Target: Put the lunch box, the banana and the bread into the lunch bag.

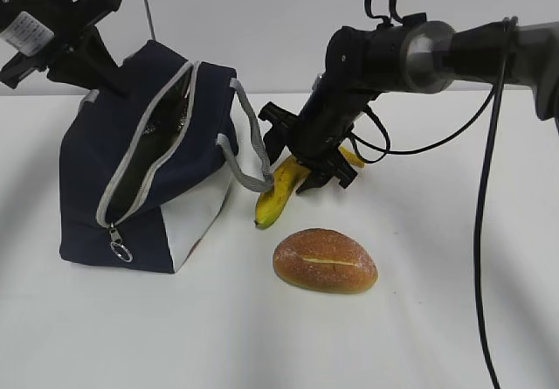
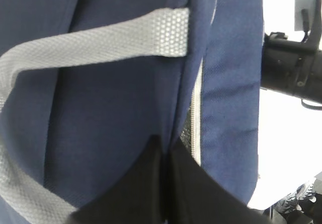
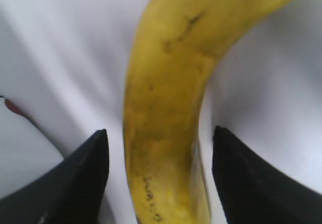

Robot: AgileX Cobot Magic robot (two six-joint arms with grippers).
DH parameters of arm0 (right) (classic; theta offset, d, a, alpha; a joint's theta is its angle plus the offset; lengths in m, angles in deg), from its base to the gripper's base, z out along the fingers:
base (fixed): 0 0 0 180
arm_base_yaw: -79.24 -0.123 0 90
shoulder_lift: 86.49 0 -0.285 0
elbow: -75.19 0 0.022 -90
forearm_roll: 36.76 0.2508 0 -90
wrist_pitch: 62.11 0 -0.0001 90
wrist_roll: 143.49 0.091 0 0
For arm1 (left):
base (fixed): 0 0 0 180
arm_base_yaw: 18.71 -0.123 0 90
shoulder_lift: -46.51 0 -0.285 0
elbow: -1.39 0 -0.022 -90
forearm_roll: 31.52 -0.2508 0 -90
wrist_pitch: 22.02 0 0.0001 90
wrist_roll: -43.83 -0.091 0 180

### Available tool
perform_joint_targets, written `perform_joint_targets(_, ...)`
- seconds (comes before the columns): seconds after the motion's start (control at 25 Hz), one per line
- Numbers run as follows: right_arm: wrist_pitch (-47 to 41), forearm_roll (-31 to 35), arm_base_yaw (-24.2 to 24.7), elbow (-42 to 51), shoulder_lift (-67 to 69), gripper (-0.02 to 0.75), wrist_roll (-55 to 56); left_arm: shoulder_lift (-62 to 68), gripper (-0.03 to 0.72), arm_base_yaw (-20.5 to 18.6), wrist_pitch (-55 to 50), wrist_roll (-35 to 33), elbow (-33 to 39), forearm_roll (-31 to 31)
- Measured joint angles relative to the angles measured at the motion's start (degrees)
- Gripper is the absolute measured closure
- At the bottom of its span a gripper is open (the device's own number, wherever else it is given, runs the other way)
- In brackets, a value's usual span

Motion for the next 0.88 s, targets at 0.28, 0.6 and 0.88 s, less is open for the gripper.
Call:
perform_joint_targets(0.28, 1.29, 3.86, 0.0, -0.22, 1.49, 0.349, -4.1, 0.24, 0.691, 0.0, 0.0, -0.14, 0.0, 0.0)
perform_joint_targets(0.6, -2.92, -1.37, 0.47, -3.79, 1.83, 0.436, -8.47, 0.24, 0.691, 0.0, 0.0, -0.14, 0.0, 0.0)
perform_joint_targets(0.88, -15.16, -12.32, 4.32, -13.02, -1.15, 0.436, -16.36, 0.24, 0.691, 0.0, 0.06, -0.14, 0.0, 0.07)
